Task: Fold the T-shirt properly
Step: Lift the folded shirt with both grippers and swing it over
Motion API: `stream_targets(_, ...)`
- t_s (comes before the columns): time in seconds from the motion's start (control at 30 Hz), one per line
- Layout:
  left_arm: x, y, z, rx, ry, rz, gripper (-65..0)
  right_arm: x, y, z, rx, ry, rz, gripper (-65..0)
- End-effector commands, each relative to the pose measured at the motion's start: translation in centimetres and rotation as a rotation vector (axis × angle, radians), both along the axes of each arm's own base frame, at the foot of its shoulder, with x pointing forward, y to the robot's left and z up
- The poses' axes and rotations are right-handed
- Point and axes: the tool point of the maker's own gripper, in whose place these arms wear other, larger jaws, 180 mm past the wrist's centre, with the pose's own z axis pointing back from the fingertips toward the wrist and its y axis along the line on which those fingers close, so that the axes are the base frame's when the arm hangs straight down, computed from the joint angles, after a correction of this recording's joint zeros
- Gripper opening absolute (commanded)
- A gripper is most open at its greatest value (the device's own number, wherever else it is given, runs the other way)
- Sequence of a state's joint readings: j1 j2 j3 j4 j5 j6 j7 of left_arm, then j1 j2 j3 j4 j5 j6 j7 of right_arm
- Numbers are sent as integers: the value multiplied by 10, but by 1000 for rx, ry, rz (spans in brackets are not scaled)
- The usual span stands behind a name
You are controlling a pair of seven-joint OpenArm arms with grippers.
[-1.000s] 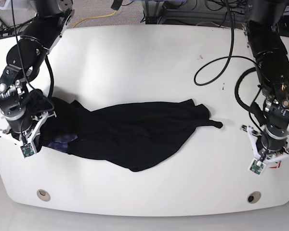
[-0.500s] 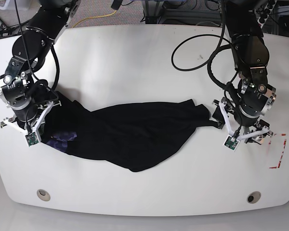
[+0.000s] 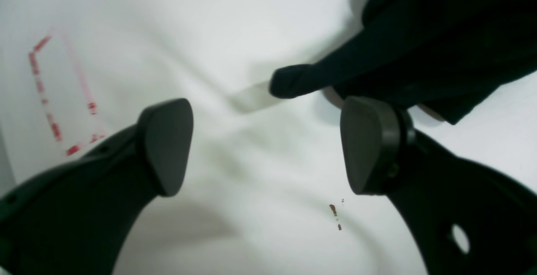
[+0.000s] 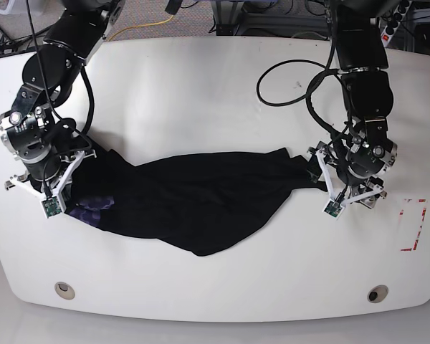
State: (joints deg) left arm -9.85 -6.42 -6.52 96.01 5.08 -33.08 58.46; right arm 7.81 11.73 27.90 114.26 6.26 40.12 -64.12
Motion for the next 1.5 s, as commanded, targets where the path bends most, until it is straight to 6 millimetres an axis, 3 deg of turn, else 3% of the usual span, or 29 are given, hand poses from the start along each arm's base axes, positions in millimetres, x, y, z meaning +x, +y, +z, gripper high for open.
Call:
stream_targets(0.0, 11, -1, 11, -9, -40, -10, -132, 7, -1, 17, -8, -59, 9, -650)
stream_targets(0.27, 18, -8, -10, -45, -1, -31, -132, 7, -1, 17, -7, -59, 9, -650)
stream_targets(0.63, 33, -6, -21, -68, 39, -22, -132, 7, -1, 17, -7, -59, 9, -650)
stream_targets(0.97, 27, -21, -38, -56, 105, -125, -143, 8, -1, 19, -7, -65, 9, -650)
stream_targets(1.07, 27, -21, -40, -57, 110, -128, -274, 8, 0, 19, -6, -66, 10, -650)
stream_targets(1.27, 28, -21, -39, -57, 104, -123, -621, 9, 0, 20, -6, -67, 10, -650)
stream_targets(1.3, 28, -21, -38, -59, 99, -124, -650, 9, 0, 20, -6, -67, 10, -650)
stream_targets(1.47, 37, -26, -19, -77, 4, -146, -650, 9, 0, 20, -6, -67, 13, -650)
